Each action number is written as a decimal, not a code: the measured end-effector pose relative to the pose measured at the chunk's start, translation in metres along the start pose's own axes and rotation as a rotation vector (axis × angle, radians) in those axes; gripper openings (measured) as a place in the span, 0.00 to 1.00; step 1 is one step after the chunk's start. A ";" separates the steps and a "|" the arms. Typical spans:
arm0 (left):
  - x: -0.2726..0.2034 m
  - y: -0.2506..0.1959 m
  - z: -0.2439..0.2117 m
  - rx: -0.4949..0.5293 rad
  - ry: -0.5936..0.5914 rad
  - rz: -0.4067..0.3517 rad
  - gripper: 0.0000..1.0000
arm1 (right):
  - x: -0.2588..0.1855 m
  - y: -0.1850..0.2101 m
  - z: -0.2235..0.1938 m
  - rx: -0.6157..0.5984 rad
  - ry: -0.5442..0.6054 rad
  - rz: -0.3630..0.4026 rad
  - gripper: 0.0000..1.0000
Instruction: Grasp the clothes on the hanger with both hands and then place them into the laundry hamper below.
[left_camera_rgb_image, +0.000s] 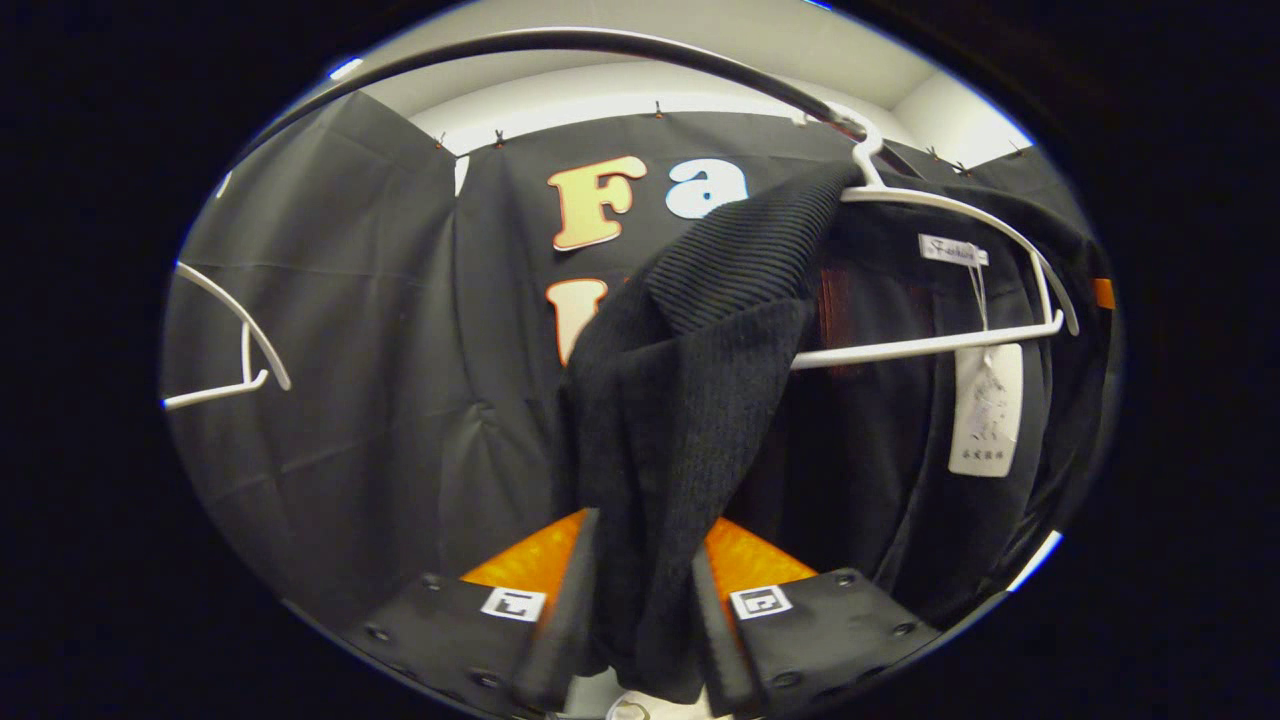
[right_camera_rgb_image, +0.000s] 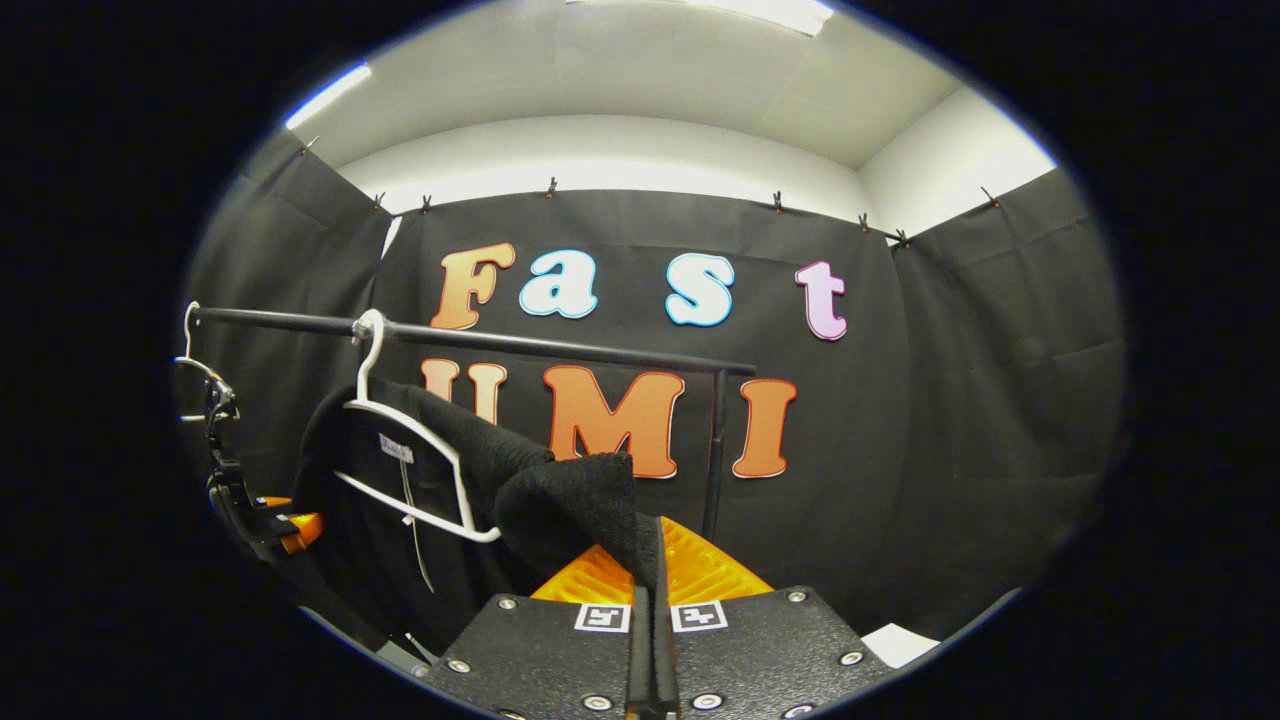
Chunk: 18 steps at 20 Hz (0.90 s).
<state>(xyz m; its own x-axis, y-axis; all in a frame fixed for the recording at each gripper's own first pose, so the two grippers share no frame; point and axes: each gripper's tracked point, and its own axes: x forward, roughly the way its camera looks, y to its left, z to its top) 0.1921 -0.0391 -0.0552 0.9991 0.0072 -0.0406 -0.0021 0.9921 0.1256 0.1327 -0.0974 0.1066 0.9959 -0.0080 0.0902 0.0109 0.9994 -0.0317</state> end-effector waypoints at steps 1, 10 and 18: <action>-0.002 0.004 0.004 0.001 -0.004 0.001 0.41 | 0.006 -0.003 0.005 -0.001 -0.002 0.006 0.01; -0.014 0.040 0.040 0.065 -0.058 0.122 0.15 | 0.081 0.007 0.007 -0.055 0.006 0.141 0.01; -0.033 0.052 0.075 0.067 -0.069 0.238 0.14 | 0.134 0.035 -0.026 0.135 0.052 0.364 0.01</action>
<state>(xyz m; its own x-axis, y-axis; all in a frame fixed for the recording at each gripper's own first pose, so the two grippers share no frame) 0.1620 0.0033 0.0268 0.9714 0.2284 0.0651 -0.2367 0.9530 0.1889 0.2689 -0.0648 0.0918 0.9359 0.3493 0.0464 -0.3520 0.9326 0.0791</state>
